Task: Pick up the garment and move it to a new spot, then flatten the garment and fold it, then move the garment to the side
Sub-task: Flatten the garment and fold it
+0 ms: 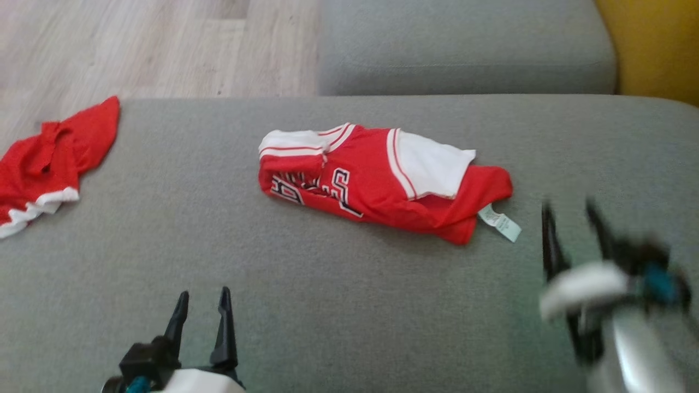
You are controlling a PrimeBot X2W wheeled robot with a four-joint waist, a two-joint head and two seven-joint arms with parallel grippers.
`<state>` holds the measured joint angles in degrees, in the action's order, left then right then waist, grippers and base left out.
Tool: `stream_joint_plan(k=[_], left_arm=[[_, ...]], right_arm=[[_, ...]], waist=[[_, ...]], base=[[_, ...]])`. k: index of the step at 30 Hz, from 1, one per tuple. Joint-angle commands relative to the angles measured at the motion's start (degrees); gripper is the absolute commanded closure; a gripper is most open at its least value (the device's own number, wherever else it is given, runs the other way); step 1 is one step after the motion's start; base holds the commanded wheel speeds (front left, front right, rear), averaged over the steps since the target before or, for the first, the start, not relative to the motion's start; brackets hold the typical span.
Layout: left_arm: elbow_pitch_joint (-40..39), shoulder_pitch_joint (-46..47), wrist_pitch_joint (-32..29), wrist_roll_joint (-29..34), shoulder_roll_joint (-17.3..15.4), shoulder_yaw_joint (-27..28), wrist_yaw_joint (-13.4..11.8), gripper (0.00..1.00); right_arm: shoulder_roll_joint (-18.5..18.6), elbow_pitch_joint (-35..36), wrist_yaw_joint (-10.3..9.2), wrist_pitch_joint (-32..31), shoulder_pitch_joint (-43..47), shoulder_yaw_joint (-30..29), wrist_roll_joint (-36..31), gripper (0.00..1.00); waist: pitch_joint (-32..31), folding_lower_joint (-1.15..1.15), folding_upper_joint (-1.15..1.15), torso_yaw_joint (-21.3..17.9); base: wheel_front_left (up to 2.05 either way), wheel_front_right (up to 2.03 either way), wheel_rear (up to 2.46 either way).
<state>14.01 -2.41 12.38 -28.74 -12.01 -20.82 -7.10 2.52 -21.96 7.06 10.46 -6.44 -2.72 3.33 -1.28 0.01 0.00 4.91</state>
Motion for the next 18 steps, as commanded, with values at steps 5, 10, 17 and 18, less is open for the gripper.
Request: stream_joint_plan(k=[5, 10, 17, 18], left_arm=[[-3.5, 5.1, 0.0, 1.4, 0.5, -0.3, -0.2, 0.00], [-4.0, 7.2, 0.4, 2.0, 2.2, -2.0, 0.4, 0.00], [-3.9, 9.4, 1.1, 2.6, 4.1, -3.6, 1.2, 0.00], [-3.9, 9.6, 1.3, 2.7, 4.2, -3.7, 1.2, 0.00]], right_arm=[[0.8, -3.1, 0.43, -10.2, -19.4, 0.5, -4.5, 0.00], [3.9, -12.1, 0.43, -20.7, -31.4, 0.3, -5.0, 0.00], [8.5, -23.8, 0.43, -31.2, -39.9, -1.1, -5.3, 0.00], [8.9, -25.2, 0.43, -32.3, -40.6, -0.9, -5.0, 0.00]], waist=[[4.6, -0.01, 0.00, 3.8], [8.8, -0.01, 0.00, 7.9], [13.4, -0.01, 0.00, 13.1], [13.9, -0.01, 0.00, 13.5]], base=[[0.00, 0.00, 0.00], [0.00, 0.00, 0.00], [0.00, 0.00, 0.00], [0.00, 0.00, 0.00]])
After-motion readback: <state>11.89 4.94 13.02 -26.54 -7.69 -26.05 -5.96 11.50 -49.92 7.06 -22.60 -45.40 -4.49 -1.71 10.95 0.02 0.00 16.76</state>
